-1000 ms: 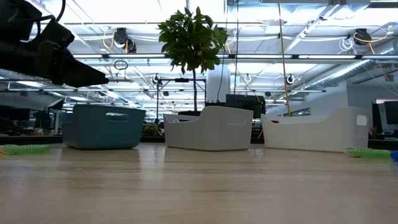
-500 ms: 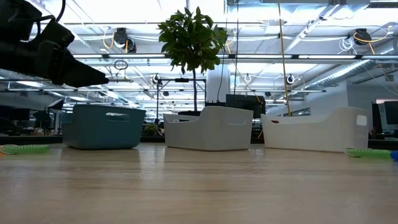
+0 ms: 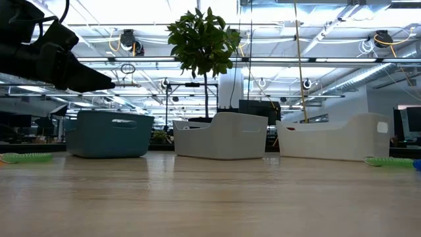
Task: Sort spring keychains
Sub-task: Put the bottom right yellow spring keychain into the white bin
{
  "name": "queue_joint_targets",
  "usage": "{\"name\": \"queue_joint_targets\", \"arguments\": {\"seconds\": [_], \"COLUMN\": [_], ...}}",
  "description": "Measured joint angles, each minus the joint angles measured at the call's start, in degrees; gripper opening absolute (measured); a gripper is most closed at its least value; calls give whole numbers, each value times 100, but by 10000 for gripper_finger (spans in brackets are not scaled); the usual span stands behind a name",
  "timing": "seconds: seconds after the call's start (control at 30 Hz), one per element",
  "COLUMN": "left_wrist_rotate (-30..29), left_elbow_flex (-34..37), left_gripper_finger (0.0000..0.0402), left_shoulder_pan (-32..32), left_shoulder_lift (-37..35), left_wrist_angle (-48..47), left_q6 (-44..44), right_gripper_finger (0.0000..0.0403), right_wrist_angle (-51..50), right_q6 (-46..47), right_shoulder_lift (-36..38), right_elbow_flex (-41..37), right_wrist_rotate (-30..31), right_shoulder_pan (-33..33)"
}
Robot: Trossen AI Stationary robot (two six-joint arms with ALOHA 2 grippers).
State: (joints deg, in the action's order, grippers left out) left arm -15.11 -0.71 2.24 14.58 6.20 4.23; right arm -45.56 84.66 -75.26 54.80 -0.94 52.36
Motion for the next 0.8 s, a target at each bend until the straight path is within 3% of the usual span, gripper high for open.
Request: {"name": "queue_joint_targets", "arguments": {"seconds": [0.23,0.8], "left_wrist_rotate": [0,0], "left_elbow_flex": [0,0], "left_gripper_finger": [335,335], "left_shoulder_pan": [0,0], "left_shoulder_lift": [1,1], "left_wrist_angle": [-9,0], "left_q6": [0,0], "right_gripper_finger": [212,212], "right_wrist_angle": [130,212], "right_q6": [-863,-1548], "right_shoulder_lift": [-356,-1335], "right_elbow_flex": [-97,-97], "right_wrist_rotate": [548,697], "right_shoulder_pan": [-106,-222]}}
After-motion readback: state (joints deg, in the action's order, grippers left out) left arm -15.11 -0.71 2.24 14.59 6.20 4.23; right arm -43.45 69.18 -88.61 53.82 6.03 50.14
